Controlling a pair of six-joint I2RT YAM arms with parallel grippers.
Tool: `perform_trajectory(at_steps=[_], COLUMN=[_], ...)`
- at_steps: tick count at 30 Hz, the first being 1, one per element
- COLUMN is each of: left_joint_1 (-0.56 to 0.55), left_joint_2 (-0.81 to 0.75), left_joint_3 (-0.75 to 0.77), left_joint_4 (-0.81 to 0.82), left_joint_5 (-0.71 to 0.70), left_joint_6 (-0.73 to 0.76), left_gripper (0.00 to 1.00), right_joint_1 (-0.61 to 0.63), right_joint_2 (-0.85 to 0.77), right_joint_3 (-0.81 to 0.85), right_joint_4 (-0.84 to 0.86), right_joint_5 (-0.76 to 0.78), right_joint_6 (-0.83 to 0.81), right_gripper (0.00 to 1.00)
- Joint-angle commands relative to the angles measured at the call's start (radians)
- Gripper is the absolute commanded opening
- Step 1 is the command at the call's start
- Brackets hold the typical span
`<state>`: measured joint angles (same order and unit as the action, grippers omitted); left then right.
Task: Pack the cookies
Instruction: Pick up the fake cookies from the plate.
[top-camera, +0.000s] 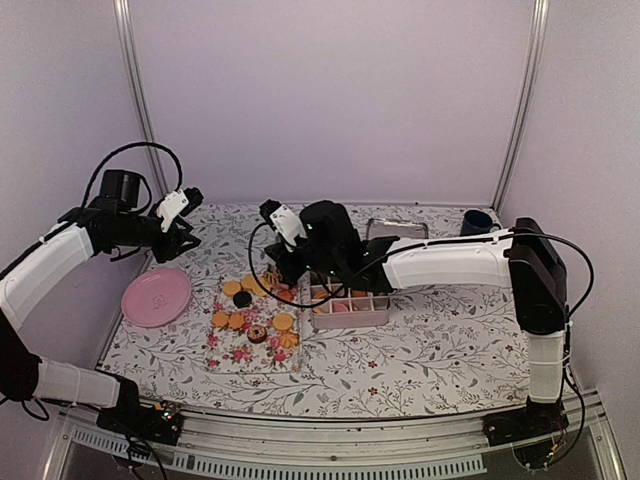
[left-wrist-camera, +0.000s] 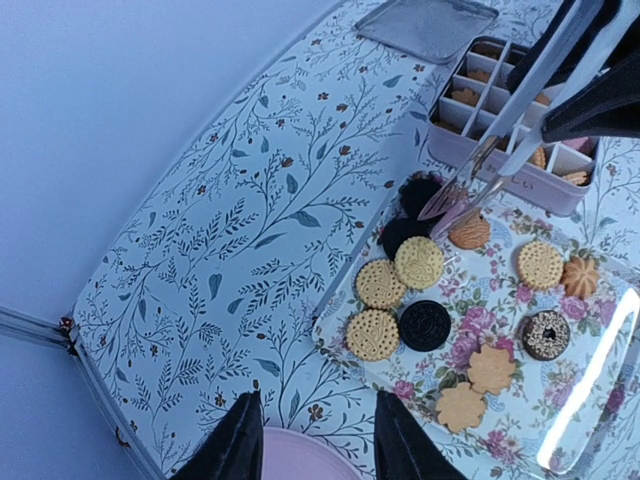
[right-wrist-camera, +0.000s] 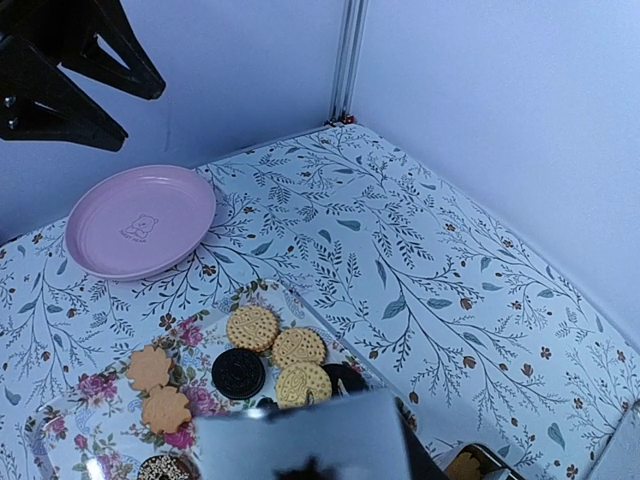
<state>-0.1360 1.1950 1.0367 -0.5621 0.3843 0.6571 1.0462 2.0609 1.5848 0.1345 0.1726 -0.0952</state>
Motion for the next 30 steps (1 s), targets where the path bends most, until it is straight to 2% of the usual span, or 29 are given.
perform_trajectory(at_steps=[1, 6, 8, 11, 15, 22, 26, 30], left_joint_1=[0.008, 0.008, 0.008, 0.007, 0.008, 0.008, 0.008, 0.009], left_joint_2=[-0.018, -0.019, -0.018, -0.018, -0.018, -0.018, 0.002, 0.036], left_joint_3=[0.0, 0.001, 0.002, 0.005, 0.006, 0.007, 0.01, 0.02], left_joint_4=[0.018, 0.021, 0.022, 0.024, 0.024, 0.023, 0.01, -0.021], left_joint_5=[0.0, -0.002, -0.001, 0.001, 0.0, -0.007, -0.018, -0.027], left_joint_6=[-0.013, -0.017, -0.019, -0.022, -0.022, -0.024, -0.036, -0.05], left_gripper=[0.39, 0.39, 0.39, 0.39, 0.39, 0.39, 0.4, 0.44], right_joint_1=[-0.013, -0.018, -0.021, -0.027, -0.028, -0.029, -0.035, -0.048], right_joint_2=[0.025, 0.036, 0.039, 0.038, 0.029, -0.051, -0.159, -0.316], right_joint_3=[0.033, 0.035, 0.036, 0.034, 0.032, 0.029, -0.015, -0.127], right_joint_4=[0.014, 0.007, 0.0, -0.004, 0.002, 0.015, 0.002, -0.05], right_joint_5=[0.021, 0.019, 0.02, 0.018, 0.013, 0.002, 0.003, 0.014], right_joint_6=[-0.025, -0.043, -0.044, -0.039, -0.027, -0.024, -0.023, -0.01], right_gripper=[0.14, 0.28, 0.29, 0.21, 0.0, 0.0, 0.0, 0.0])
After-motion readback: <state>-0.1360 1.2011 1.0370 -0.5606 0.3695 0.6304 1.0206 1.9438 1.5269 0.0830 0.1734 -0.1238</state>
